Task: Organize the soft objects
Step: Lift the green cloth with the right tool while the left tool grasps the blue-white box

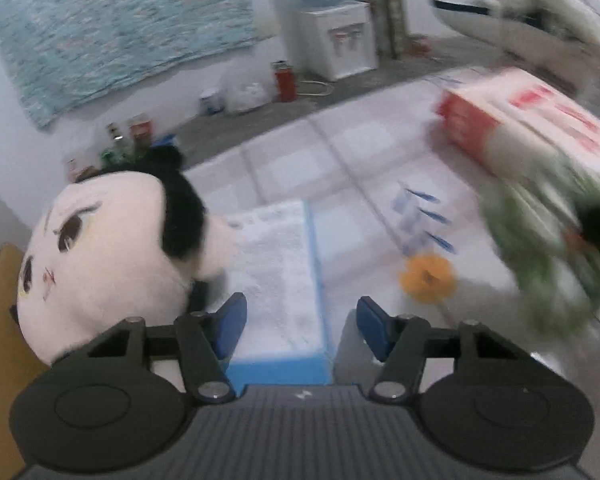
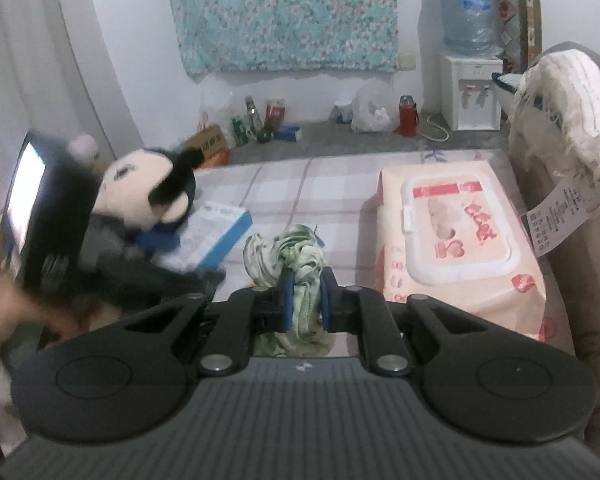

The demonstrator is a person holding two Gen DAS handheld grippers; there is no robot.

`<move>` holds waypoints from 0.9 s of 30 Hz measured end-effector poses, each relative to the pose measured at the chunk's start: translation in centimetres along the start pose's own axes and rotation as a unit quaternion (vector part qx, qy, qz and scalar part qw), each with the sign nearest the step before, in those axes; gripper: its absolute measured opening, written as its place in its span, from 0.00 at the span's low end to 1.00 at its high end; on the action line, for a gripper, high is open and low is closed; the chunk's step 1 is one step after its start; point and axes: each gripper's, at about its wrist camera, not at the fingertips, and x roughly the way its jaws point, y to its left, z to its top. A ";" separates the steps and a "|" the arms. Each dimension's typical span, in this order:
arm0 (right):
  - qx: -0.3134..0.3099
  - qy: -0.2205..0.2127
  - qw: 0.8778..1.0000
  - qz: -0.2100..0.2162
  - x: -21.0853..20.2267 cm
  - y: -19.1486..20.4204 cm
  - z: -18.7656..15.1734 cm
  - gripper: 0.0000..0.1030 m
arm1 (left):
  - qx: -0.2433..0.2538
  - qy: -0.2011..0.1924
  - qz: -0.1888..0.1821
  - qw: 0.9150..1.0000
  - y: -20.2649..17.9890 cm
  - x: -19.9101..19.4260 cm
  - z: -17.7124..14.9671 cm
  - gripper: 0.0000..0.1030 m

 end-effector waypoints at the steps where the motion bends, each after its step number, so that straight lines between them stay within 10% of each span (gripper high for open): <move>1: 0.008 -0.001 1.000 0.005 -0.1 0.0 0.1 0.11 | 0.023 -0.004 -0.004 1.000 -0.8 -0.8 -0.8 0.59; 8: 0.014 0.010 1.000 0.013 0.1 0.5 0.1 0.12 | 0.037 -0.011 -0.059 0.998 -2.0 -3.3 -2.2 0.67; 18: 0.037 0.005 0.999 -0.002 0.1 -0.8 0.1 0.12 | -0.032 -0.003 -0.009 0.999 0.6 1.1 0.5 0.89; 22: 0.036 0.001 0.999 0.008 0.2 -0.9 0.2 0.12 | -0.045 -0.006 -0.039 0.998 1.4 1.1 0.5 0.70; 27: 0.035 0.007 0.999 0.021 0.6 -0.5 0.4 0.12 | -0.037 0.023 -0.069 0.997 0.6 -0.1 0.1 0.69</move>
